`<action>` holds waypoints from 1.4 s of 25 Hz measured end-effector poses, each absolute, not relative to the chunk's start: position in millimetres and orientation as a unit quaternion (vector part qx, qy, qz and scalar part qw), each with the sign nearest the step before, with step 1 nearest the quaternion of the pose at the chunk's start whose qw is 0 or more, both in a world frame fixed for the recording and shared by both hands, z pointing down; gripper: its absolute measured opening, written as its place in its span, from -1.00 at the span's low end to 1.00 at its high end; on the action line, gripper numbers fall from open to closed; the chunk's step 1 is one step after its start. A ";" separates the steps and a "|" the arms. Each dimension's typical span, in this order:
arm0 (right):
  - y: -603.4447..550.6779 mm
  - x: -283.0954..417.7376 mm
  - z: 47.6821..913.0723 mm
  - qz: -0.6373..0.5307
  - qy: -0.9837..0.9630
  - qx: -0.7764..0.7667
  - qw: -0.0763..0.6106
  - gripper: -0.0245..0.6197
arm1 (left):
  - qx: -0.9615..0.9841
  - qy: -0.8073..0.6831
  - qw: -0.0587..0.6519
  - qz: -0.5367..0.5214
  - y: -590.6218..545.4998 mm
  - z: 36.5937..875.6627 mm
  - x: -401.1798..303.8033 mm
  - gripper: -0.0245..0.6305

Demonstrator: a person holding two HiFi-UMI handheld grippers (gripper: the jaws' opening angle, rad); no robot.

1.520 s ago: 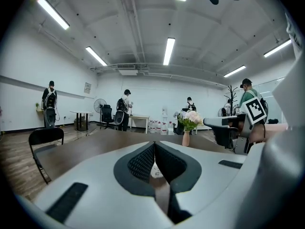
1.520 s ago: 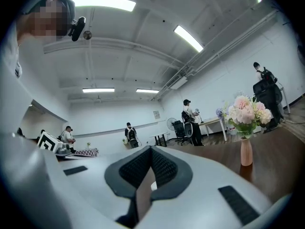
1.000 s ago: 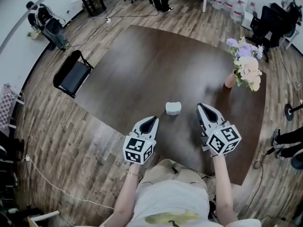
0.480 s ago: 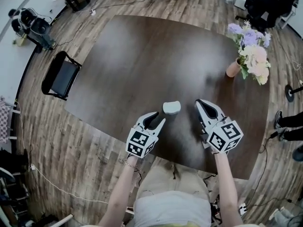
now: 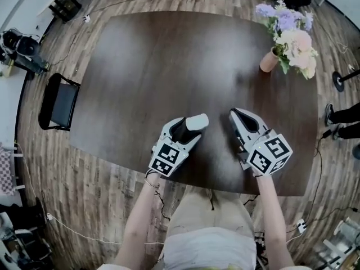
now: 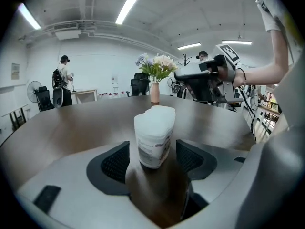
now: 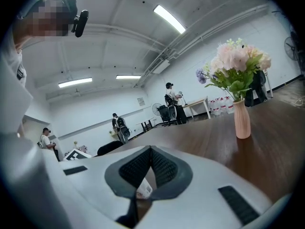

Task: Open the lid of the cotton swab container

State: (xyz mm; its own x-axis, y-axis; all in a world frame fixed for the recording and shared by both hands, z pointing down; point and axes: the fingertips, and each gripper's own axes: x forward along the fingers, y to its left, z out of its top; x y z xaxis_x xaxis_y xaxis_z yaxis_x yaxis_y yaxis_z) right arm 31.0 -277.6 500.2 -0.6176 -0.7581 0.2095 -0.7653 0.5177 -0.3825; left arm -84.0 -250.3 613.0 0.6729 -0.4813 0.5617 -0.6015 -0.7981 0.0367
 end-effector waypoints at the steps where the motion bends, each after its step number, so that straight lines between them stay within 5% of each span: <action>1: -277.0 34.0 501.2 0.225 -0.868 0.442 0.008 -0.86 | 0.910 -0.290 0.106 0.275 -252.0 613.1 -80.8 0.01; 21: -276.8 60.2 501.4 0.237 -0.843 0.484 -0.011 -0.86 | 0.910 -0.239 0.071 0.332 -263.0 631.3 -54.5 -0.10; 35: -270.8 37.1 469.2 0.192 -0.899 0.393 0.015 -0.86 | 0.927 -0.183 0.122 0.304 -238.5 571.0 -35.1 -0.11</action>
State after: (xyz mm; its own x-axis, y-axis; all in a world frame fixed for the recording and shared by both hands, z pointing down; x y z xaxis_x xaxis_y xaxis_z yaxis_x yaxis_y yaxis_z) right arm 37.1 -270.8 469.2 -0.6911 -0.7005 0.1783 -0.7123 0.6180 -0.3327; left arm -35.1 -238.5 571.0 0.7487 -0.2654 0.6074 -0.4135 -0.9032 0.1151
